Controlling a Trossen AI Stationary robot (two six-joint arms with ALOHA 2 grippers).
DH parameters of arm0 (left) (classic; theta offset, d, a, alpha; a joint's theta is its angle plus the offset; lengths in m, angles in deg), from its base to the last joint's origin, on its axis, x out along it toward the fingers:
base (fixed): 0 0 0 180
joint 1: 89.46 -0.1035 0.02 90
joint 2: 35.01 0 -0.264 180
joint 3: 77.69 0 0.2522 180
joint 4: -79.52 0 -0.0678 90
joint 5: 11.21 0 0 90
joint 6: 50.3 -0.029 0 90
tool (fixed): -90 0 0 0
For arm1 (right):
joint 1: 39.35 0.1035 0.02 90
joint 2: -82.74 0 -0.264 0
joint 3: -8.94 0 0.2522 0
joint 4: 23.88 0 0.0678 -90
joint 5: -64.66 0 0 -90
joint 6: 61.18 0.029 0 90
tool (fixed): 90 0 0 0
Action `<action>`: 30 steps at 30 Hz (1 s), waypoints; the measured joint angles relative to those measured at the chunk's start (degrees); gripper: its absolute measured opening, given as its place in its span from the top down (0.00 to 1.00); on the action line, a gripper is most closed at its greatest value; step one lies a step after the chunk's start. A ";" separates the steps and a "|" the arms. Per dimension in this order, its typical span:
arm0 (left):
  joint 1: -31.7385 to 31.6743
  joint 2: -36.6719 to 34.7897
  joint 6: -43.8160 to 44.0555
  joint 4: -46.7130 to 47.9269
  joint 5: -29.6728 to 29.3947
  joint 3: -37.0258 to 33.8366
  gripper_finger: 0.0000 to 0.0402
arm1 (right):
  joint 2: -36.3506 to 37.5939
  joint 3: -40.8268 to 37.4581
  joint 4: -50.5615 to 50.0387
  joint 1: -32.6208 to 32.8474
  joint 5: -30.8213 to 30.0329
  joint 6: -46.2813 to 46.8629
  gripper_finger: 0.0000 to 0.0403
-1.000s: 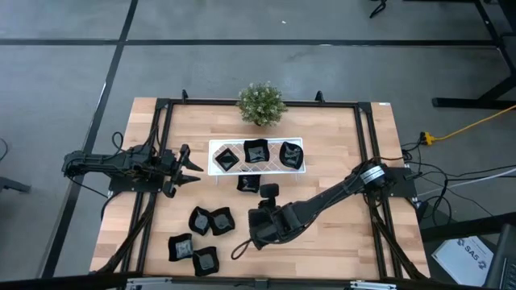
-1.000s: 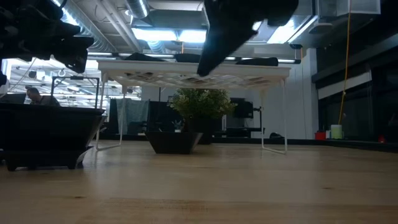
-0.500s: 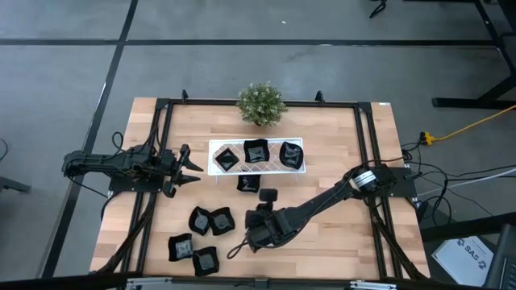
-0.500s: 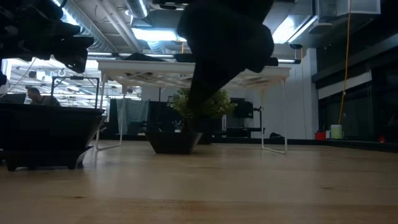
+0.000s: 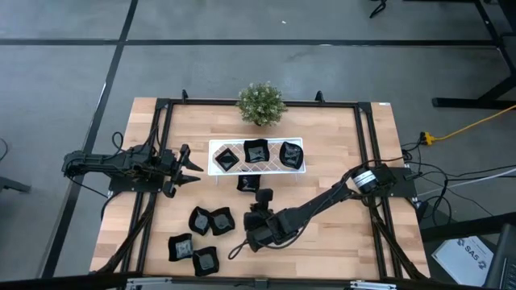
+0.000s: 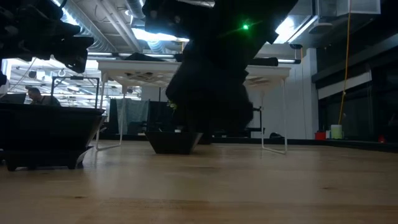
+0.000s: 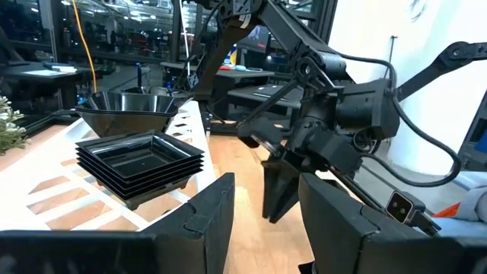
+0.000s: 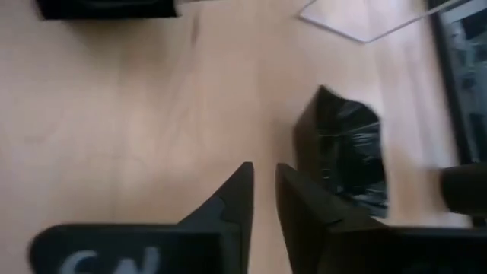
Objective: Pick & Place Mini shaped plates
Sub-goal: Stack the black distorted square plate on top of the black distorted square plate on the shelf
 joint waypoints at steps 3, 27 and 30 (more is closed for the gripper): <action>0.00 0.00 0.00 0.00 0.00 0.01 0.64 | 0.00 -0.36 0.40 -0.09 -2.19 0.05 0.79; -0.02 0.00 0.02 0.00 0.00 0.02 0.64 | -3.25 -0.76 6.15 -2.08 -8.66 -1.57 0.63; -0.02 0.00 0.00 0.00 -0.01 0.00 0.64 | -3.68 -0.76 6.07 -2.25 -8.69 -1.46 0.65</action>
